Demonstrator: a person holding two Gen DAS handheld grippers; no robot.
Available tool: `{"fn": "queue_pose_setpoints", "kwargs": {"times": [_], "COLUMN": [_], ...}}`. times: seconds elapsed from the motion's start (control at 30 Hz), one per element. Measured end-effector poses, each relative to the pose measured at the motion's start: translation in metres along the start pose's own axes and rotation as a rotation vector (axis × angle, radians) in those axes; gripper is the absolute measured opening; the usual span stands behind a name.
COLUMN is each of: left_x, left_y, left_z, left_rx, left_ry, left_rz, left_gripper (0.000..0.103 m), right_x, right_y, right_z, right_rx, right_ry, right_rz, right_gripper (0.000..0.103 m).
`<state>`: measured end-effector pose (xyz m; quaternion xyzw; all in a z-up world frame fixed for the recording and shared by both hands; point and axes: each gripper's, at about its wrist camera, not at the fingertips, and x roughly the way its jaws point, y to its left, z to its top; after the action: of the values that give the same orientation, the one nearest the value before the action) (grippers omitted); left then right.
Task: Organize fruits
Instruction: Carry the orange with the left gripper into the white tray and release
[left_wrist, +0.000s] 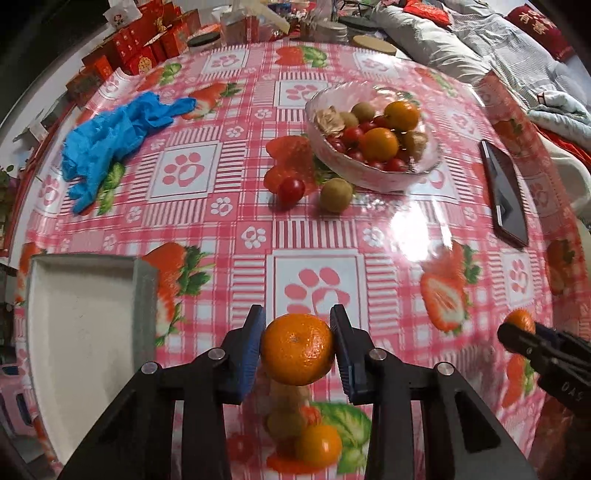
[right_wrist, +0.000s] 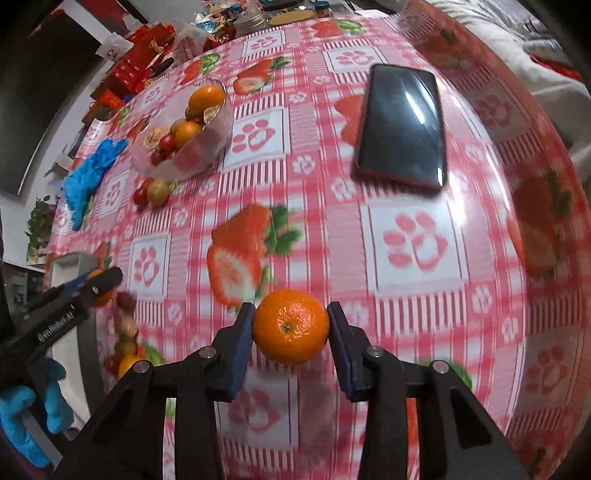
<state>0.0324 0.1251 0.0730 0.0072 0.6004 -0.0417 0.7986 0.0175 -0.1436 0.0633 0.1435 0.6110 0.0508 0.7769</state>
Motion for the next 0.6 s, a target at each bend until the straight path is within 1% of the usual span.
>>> {"fn": "queue_pose_setpoints", "kwargs": {"times": [0.2, 0.3, 0.47, 0.6], "left_x": [-0.038, -0.054, -0.069, -0.079], "left_y": [0.008, 0.018, 0.046, 0.079], "left_z": [-0.038, -0.061, -0.092, -0.110], "left_rx": [-0.035, -0.046, -0.042, -0.017], "left_ry": [0.020, 0.034, 0.065, 0.071], "left_rz": [0.014, 0.020, 0.009, -0.003], "left_gripper": [0.038, 0.038, 0.038, 0.038], "right_x": [-0.018, -0.030, -0.043, -0.046], "right_y": [0.006, 0.017, 0.038, 0.068], "right_z": [-0.035, -0.054, -0.081, -0.100], "right_rx": [-0.030, -0.058, -0.048, -0.042], "right_ry": [0.047, 0.062, 0.067, 0.065], "right_rz": [0.005, 0.002, -0.009, -0.023], "right_gripper": [0.043, 0.043, 0.043, 0.043]}}
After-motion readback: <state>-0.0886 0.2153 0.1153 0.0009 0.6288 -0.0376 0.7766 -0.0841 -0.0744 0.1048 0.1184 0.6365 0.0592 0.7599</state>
